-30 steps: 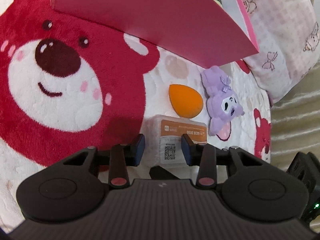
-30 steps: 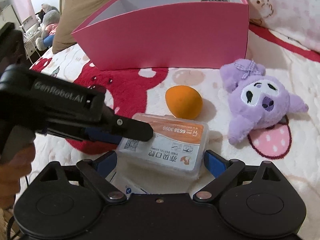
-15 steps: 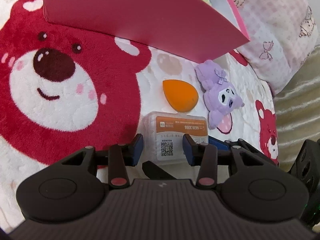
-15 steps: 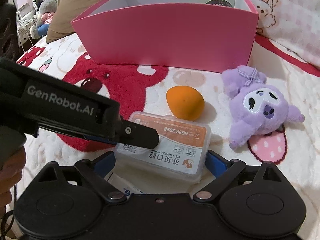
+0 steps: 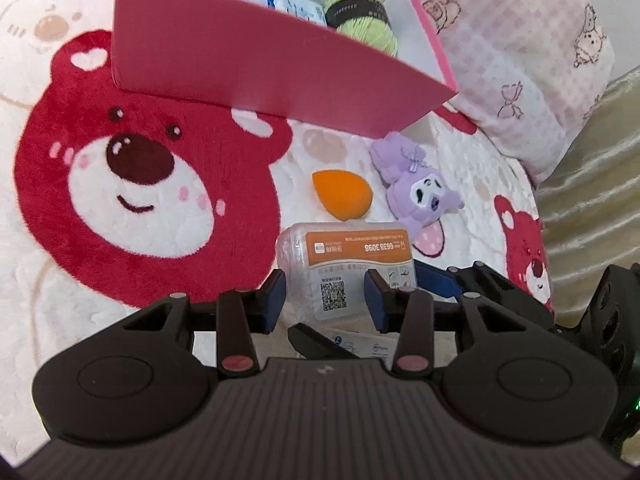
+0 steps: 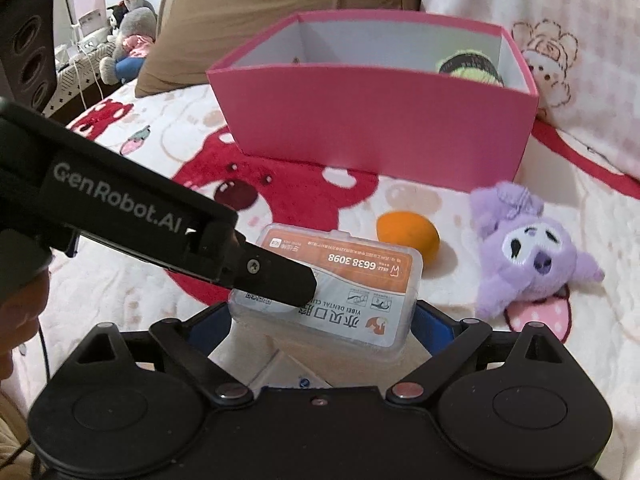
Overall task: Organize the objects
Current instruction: 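Lift the dental-floss box with the left tool over the pink box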
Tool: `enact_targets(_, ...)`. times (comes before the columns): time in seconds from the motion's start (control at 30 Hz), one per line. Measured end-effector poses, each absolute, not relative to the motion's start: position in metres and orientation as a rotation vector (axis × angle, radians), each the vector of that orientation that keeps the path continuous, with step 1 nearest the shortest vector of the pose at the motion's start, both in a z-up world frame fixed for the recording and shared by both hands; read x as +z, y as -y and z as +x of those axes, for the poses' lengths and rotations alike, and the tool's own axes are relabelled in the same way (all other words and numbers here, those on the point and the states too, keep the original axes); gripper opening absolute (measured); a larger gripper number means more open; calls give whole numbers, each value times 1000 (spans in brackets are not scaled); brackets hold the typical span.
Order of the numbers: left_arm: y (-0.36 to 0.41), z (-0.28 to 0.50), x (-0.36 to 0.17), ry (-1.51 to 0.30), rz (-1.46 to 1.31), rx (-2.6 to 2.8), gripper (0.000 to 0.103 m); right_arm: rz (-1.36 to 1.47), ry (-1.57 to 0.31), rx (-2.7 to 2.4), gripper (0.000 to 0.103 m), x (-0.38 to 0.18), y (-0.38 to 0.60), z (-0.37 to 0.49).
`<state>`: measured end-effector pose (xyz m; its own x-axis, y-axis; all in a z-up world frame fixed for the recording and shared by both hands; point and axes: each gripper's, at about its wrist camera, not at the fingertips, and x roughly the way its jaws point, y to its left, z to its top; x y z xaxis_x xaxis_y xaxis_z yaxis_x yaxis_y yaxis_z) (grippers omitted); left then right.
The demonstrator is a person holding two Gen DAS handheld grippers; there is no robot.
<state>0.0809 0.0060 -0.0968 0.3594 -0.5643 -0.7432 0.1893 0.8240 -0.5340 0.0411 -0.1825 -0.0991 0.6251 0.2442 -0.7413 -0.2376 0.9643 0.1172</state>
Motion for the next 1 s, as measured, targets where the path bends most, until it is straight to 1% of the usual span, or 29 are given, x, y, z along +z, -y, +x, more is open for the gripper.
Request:
enact_targets(0.13, -12, 73, -78, -1072, -414, -480, 40, 52, -842, 293, 98, -86, 185, 40)
enact_targets(0.27, -17, 67, -54, -1020, -438, -485, 40, 25, -777, 309, 98, -65, 181, 35)
enact_targets(0.5, -16, 60, -14, -939, -379, -462, 39, 3, -718, 349, 98, -33, 181, 36)
enact_targets(0.7, -32, 61, 6, -914, -425, -447, 41, -17, -713, 373, 98, -10, 173, 48)
enact_targets(0.8, -37, 60, 16, -915, -434, -450, 42, -78, -652, 383, 98, 8, 163, 42)
enact_targets(1.0, -42, 63, 36, -896, -462, -447, 42, -112, -602, 399, 98, 37, 157, 53)
